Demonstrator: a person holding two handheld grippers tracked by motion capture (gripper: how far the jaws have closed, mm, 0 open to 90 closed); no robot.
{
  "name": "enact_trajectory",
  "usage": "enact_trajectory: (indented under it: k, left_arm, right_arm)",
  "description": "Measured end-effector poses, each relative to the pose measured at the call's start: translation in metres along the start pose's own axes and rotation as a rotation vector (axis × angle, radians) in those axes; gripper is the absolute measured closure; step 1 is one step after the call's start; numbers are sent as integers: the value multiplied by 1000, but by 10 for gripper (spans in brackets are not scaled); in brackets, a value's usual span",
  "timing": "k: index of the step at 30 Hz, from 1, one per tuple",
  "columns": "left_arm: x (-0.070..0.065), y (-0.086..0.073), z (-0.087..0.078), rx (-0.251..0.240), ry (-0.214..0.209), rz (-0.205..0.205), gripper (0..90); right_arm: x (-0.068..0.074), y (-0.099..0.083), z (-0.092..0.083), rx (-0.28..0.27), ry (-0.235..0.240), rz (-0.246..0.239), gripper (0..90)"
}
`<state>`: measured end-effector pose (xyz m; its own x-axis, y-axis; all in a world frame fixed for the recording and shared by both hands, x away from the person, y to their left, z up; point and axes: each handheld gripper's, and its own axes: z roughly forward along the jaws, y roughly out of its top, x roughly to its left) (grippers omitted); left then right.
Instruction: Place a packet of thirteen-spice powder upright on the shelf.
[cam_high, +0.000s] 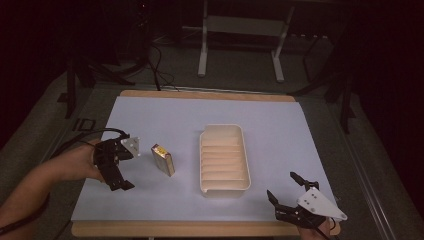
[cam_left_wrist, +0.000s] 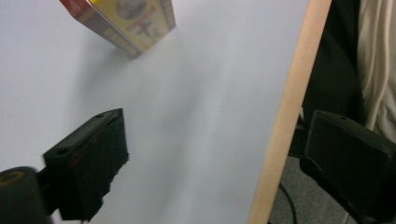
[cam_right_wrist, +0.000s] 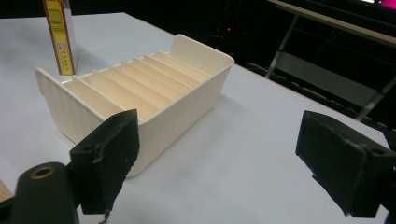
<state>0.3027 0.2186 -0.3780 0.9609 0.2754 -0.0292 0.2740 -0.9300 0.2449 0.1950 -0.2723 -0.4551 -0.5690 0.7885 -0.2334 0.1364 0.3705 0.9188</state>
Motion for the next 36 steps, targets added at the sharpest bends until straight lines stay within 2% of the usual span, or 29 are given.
enact_trajectory:
  k: [3,5,8,16,20,24,29,33,35,36]
  left_arm:
    - [7,6,-4,-8,3,-1,97]
    - [10,11,-7,-12,26,9,110]
    - [14,19,-8,-3,31,25,134]
    - [25,36,-5,12,53,70,151]
    - [30,44,-3,26,60,94,206]
    - [34,55,0,46,78,122,215]
    - [34,69,7,102,105,170,215]
    - [32,80,12,133,119,250,223]
    - [32,86,14,152,130,295,259]
    - [32,87,15,158,137,304,280]
  right_arm:
    - [0,0,0,1,1,0,135]
    - [0,0,0,2,2,0,135]
    - [0,0,1,3,6,-2,135]
    - [0,0,1,8,14,-1,135]
    - [0,0,1,6,15,-1,136]
    - [0,-1,1,9,17,1,136]
    - [0,-1,2,12,22,-1,136]
    - [-1,-1,2,15,27,10,136]
    - [-1,-1,2,16,28,14,137]
    - [-1,-2,2,16,29,13,137]
